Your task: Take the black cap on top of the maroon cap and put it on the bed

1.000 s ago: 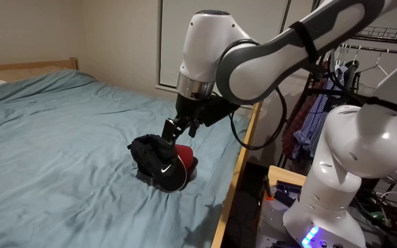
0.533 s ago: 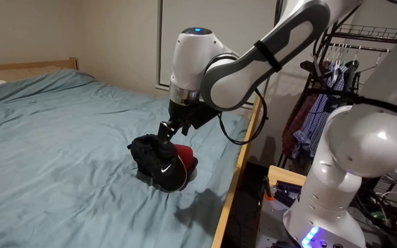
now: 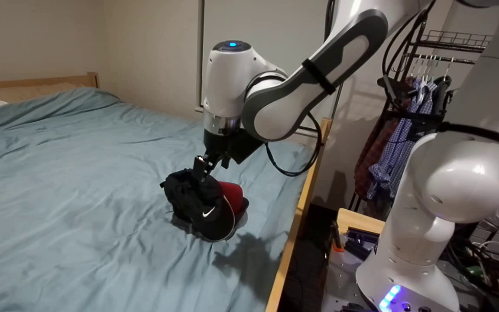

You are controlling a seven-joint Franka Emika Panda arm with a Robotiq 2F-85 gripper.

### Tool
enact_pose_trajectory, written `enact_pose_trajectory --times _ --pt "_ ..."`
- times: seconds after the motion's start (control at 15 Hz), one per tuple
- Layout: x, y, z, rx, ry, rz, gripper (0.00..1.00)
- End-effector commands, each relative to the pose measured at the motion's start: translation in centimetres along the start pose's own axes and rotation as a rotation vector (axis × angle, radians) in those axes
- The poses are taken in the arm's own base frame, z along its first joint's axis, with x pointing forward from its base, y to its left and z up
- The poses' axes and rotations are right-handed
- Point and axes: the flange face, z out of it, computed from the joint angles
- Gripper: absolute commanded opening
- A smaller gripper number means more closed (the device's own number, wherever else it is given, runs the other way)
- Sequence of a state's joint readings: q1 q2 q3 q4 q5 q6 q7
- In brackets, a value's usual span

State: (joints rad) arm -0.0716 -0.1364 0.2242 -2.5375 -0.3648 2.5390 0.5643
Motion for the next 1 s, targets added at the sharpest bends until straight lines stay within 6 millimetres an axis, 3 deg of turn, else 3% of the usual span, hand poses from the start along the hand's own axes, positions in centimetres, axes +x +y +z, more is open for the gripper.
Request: enact_pose_trajectory --times 0.0,0.27,0.53,0.67,0.73,0.8,0.93 --pt "1.5 0.9 2.4 -0.021 -0.011 0.019 1.00" --pt "3.2 1.6 5.8 -0.037 -0.024 -0.023 1.00" --pt "4.8 0.9 8.2 0.030 -0.026 -0.045 1.00" --pt "5.3 0.4 9.1 0.039 -0.026 -0.050 0.74" --pt "5.5 0.2 9.5 0.039 -0.028 -0.051 0.69" --pt "5.6 0.2 9.7 0.036 -0.030 -0.048 0.87" --pt "6.0 0.4 10.0 0.021 -0.023 -0.036 0.96"
